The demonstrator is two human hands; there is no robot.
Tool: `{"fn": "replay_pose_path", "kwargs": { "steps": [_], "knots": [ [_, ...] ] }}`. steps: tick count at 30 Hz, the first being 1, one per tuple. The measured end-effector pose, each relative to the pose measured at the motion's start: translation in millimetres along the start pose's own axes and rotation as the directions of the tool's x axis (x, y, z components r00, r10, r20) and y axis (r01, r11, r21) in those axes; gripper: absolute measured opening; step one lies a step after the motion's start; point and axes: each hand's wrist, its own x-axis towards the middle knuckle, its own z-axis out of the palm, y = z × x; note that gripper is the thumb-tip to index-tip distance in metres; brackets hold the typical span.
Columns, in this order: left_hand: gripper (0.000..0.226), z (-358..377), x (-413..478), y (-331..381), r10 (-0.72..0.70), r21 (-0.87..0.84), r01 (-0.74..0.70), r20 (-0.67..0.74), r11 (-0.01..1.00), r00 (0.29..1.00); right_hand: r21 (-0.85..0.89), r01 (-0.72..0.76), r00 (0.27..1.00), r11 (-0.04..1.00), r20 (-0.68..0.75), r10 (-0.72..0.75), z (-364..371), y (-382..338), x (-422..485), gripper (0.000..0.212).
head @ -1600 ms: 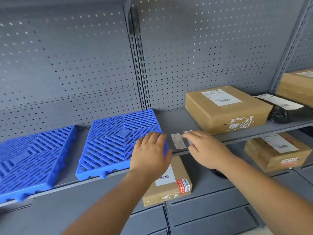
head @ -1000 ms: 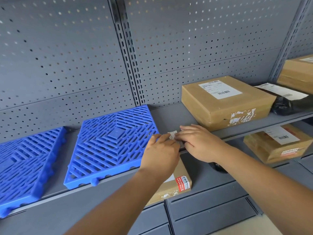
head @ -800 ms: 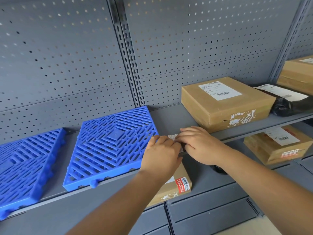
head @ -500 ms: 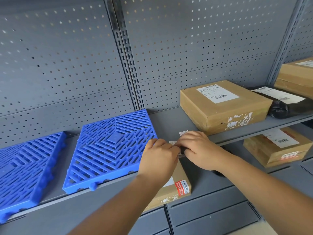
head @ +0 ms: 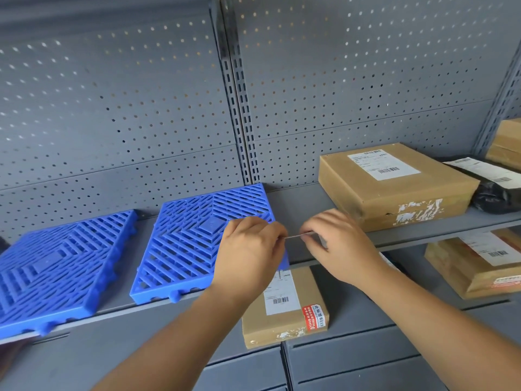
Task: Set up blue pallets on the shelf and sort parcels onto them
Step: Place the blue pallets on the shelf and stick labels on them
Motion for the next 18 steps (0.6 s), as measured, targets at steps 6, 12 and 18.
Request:
{"fn": "replay_pose_path", "kwargs": {
  "steps": [6,12,18],
  "knots": [
    [0.012,-21,-17,-20,-0.082,0.044,0.082,-0.013,0.996,0.997,0.033,0.042,0.999,0.999,-0.012,-0.042,13,-26,11,0.004],
    [0.013,-41,-36,-51,-0.114,0.091,0.119,-0.064,0.989,0.991,0.057,0.079,0.997,0.995,-0.005,-0.079,32,-64,30,0.007],
    [0.005,-64,-58,-93,-0.148,0.07,0.156,-0.105,0.985,0.983,0.057,0.107,0.994,0.993,0.005,-0.108,55,-108,51,0.006]
  ]
}}
